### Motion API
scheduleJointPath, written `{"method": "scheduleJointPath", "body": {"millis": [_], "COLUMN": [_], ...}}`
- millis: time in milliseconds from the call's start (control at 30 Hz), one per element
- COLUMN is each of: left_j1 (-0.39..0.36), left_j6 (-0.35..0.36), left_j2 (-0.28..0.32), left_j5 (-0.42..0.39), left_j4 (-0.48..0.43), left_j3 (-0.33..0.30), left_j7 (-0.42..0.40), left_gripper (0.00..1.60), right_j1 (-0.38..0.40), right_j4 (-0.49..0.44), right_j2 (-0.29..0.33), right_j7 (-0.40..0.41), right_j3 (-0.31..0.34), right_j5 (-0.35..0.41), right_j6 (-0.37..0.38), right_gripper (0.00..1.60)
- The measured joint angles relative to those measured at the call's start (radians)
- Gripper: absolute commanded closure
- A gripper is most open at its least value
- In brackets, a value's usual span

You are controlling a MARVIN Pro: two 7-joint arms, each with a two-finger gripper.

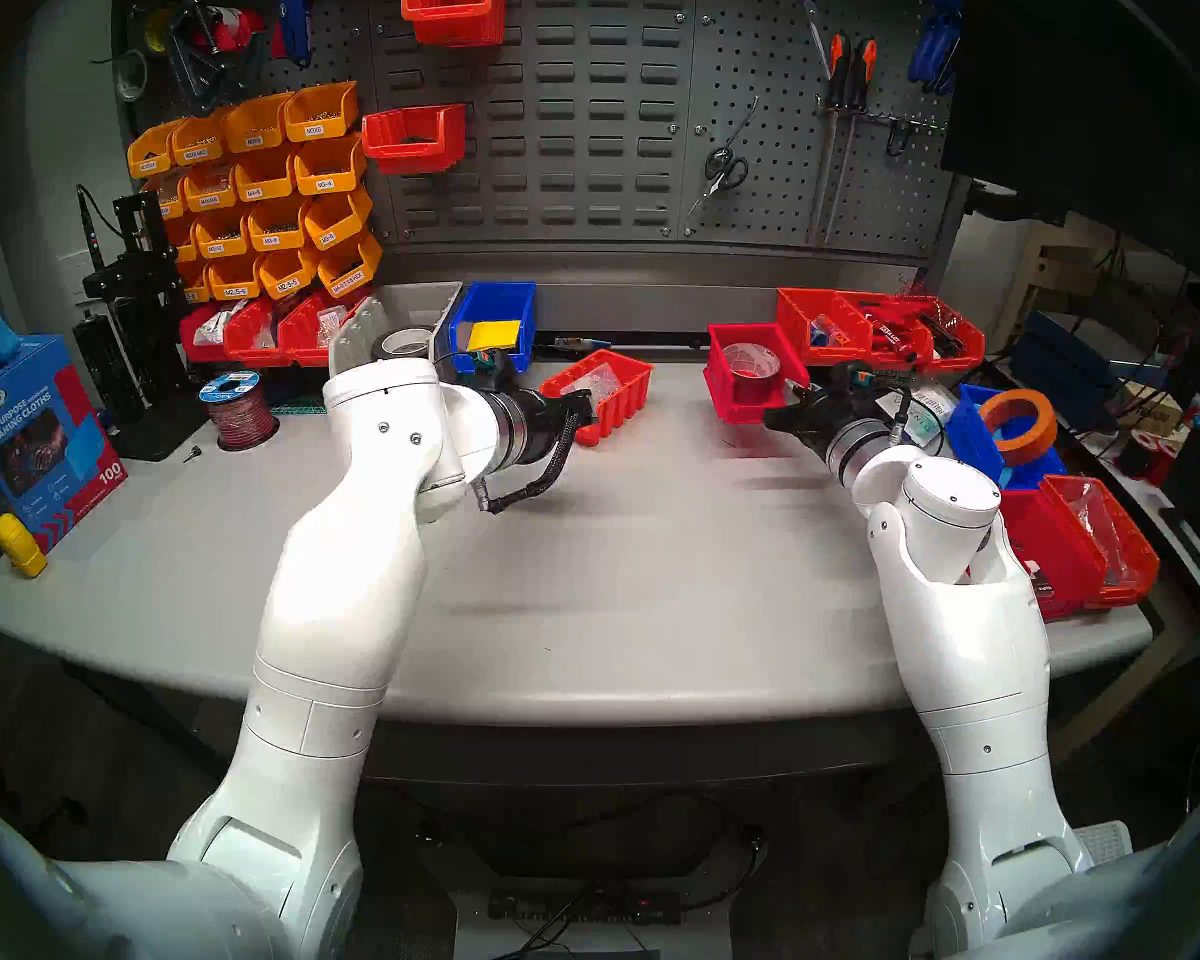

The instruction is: Hang all the unorganized tool boxes onto the wall

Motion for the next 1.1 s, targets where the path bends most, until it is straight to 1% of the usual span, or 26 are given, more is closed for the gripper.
{"method": "scheduleJointPath", "body": {"millis": [200, 433, 833, 1100], "left_j1": [0.0, 0.0, 0.0, 0.0], "left_j6": [0.0, 0.0, 0.0, 0.0], "left_j2": [0.0, 0.0, 0.0, 0.0], "left_j5": [0.0, 0.0, 0.0, 0.0], "left_j4": [0.0, 0.0, 0.0, 0.0], "left_j3": [0.0, 0.0, 0.0, 0.0], "left_j7": [0.0, 0.0, 0.0, 0.0], "left_gripper": [0.0, 0.0, 0.0, 0.0], "right_j1": [0.053, 0.118, 0.227, 0.269], "right_j4": [0.021, 0.068, 0.175, 0.196], "right_j2": [0.008, 0.01, -0.013, -0.023], "right_j7": [0.003, 0.011, -0.006, -0.015], "right_j3": [-0.015, -0.036, -0.054, -0.056], "right_j5": [-0.008, -0.011, -0.014, -0.016], "right_j6": [0.0, 0.005, 0.058, 0.071], "right_gripper": [1.6, 1.6, 1.6, 1.6]}}
